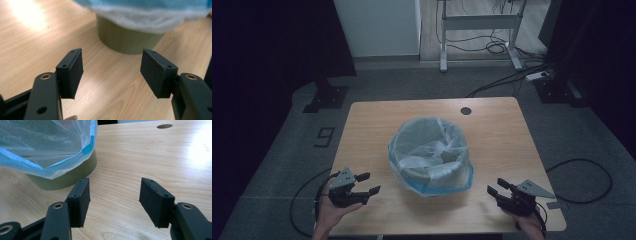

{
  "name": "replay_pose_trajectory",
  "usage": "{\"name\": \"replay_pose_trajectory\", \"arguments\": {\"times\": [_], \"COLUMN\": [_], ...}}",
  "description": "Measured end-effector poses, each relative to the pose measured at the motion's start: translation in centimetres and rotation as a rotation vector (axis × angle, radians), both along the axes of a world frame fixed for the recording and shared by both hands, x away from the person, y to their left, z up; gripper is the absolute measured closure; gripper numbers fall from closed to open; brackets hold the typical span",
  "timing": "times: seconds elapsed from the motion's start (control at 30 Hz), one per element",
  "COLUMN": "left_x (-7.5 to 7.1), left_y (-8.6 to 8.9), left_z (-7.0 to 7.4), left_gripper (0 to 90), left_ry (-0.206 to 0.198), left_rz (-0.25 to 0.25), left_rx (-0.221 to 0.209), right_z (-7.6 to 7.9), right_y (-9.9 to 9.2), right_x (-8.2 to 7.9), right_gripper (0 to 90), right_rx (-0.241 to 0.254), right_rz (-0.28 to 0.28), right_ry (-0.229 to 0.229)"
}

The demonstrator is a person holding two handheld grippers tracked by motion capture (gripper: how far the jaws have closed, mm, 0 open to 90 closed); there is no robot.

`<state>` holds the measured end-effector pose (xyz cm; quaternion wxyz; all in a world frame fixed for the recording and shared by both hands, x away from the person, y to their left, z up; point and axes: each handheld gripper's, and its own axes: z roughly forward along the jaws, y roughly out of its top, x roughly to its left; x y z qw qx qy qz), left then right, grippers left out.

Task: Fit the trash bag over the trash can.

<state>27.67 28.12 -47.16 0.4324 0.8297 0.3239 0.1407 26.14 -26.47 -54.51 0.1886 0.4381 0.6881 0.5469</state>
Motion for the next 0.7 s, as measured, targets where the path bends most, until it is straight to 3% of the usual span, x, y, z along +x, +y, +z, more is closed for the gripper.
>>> {"name": "replay_pose_trajectory", "arguments": {"times": [0.33, 0.43, 0.7], "left_x": [-0.2, -0.2, -0.2], "left_y": [0.6, 0.5, 0.7], "left_z": [-1.8, -2.1, -2.2], "left_gripper": [34.7, 34.6, 34.6], "left_ry": [0.002, 0.009, 0.008], "left_rz": [0.016, 0.013, 0.012], "left_rx": [-0.055, -0.031, -0.035], "right_z": [-0.2, -0.3, -0.4], "right_y": [-0.3, -0.4, -0.3], "right_x": [0.1, 0.1, 0.1], "right_gripper": [40.8, 40.7, 40.0], "right_rx": [-0.008, -0.010, -0.025], "right_rz": [-0.013, -0.016, -0.013], "right_ry": [0.003, 0.006, 0.003]}}
